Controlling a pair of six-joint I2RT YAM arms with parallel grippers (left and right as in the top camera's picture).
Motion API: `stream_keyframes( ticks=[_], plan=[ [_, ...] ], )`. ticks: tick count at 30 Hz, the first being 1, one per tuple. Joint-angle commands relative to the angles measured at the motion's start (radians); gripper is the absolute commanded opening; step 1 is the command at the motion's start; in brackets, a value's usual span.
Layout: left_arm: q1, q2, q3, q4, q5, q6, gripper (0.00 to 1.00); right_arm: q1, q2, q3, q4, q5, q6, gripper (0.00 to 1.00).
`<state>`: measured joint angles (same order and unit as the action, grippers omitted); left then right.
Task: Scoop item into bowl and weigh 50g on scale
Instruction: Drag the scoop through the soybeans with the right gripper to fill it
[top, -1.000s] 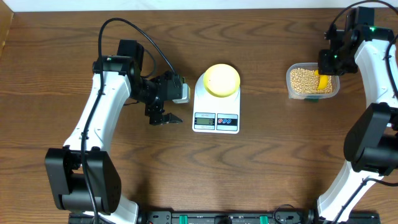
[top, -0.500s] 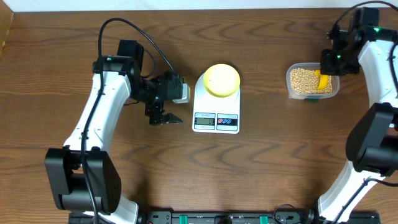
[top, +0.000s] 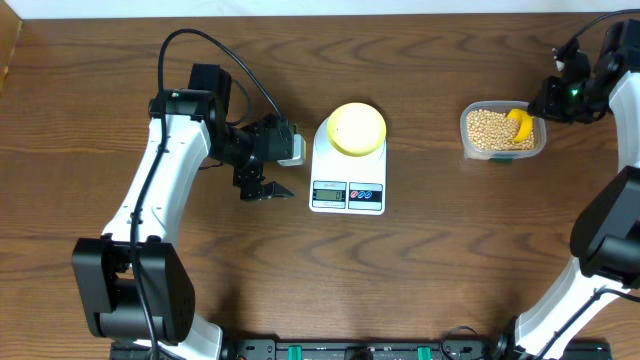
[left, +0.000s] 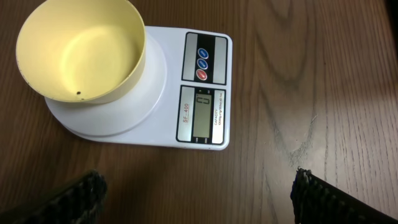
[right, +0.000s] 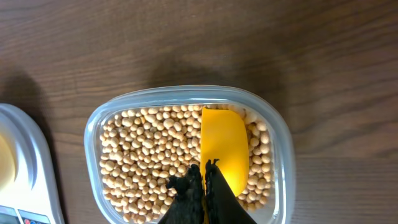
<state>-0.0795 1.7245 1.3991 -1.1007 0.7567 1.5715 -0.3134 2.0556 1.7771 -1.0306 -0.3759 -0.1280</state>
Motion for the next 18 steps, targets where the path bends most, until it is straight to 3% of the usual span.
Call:
stream_keyframes(
  ticks=[1,8,18],
  plan=[
    [0.001,0.0,-0.008,-0.008,0.005,0.01,0.98,0.001,0.045,-0.007,0.002,-0.05,-0.016,0.01],
    [0.001,0.0,-0.008,-0.008,0.005,0.01,0.98,0.003,0.138,-0.007,0.017,-0.159,-0.029,0.01],
    [0.001,0.0,-0.008,-0.008,0.005,0.01,0.97,-0.043,0.143,-0.006,0.017,-0.3,-0.057,0.01]
  ],
)
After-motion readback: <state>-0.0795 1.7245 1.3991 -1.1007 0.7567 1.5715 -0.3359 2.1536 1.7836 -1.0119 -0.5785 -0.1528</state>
